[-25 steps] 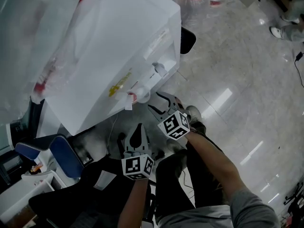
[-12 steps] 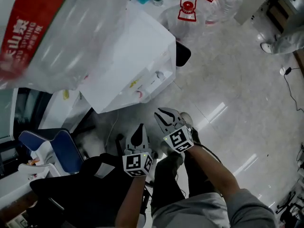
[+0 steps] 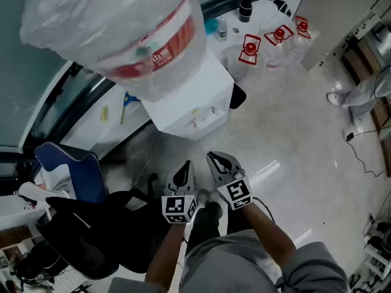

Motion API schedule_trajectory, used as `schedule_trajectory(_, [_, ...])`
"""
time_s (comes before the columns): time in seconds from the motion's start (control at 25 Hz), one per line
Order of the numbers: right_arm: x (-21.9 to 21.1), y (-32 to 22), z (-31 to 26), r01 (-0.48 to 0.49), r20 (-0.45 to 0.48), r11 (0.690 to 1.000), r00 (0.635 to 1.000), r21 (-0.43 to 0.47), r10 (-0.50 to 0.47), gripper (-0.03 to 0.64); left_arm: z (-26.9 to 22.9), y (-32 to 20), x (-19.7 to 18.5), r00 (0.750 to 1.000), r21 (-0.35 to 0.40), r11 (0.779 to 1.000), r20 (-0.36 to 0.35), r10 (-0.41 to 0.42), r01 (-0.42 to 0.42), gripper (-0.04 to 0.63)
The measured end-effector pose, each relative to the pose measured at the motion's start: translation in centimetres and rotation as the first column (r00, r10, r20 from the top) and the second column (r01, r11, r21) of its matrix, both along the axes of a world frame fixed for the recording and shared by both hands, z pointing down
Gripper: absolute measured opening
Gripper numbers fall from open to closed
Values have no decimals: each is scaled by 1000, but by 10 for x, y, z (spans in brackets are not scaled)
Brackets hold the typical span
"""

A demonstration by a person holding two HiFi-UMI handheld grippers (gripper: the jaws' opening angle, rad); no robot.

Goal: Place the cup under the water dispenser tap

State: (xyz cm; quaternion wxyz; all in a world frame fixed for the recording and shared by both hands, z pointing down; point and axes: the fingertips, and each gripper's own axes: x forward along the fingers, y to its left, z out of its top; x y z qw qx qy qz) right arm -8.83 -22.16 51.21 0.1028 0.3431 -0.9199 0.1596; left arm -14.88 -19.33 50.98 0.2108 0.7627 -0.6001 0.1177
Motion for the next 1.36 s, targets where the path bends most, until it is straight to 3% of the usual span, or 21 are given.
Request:
schedule_trajectory(0.24, [3, 18, -89, -37, 91, 999, 995, 16, 36, 12, -69, 11, 9, 1000, 94, 995, 0, 17, -17, 9])
schedule_trajectory(0.44, [5, 29, -144, -43, 111, 997, 993, 62, 36, 11, -124, 14, 9, 1000, 164, 986, -14, 18, -16, 9])
schedule_trajectory(0.76, [8, 49, -184, -50, 111, 995, 993, 91, 39, 11, -170, 22, 8, 998, 242, 968, 9, 64, -64, 9])
schedule_trajectory(1.36, [7, 57, -236, -61, 76, 992, 996, 114, 52, 11, -233, 30, 3, 995, 284, 954, 28, 96, -100, 9])
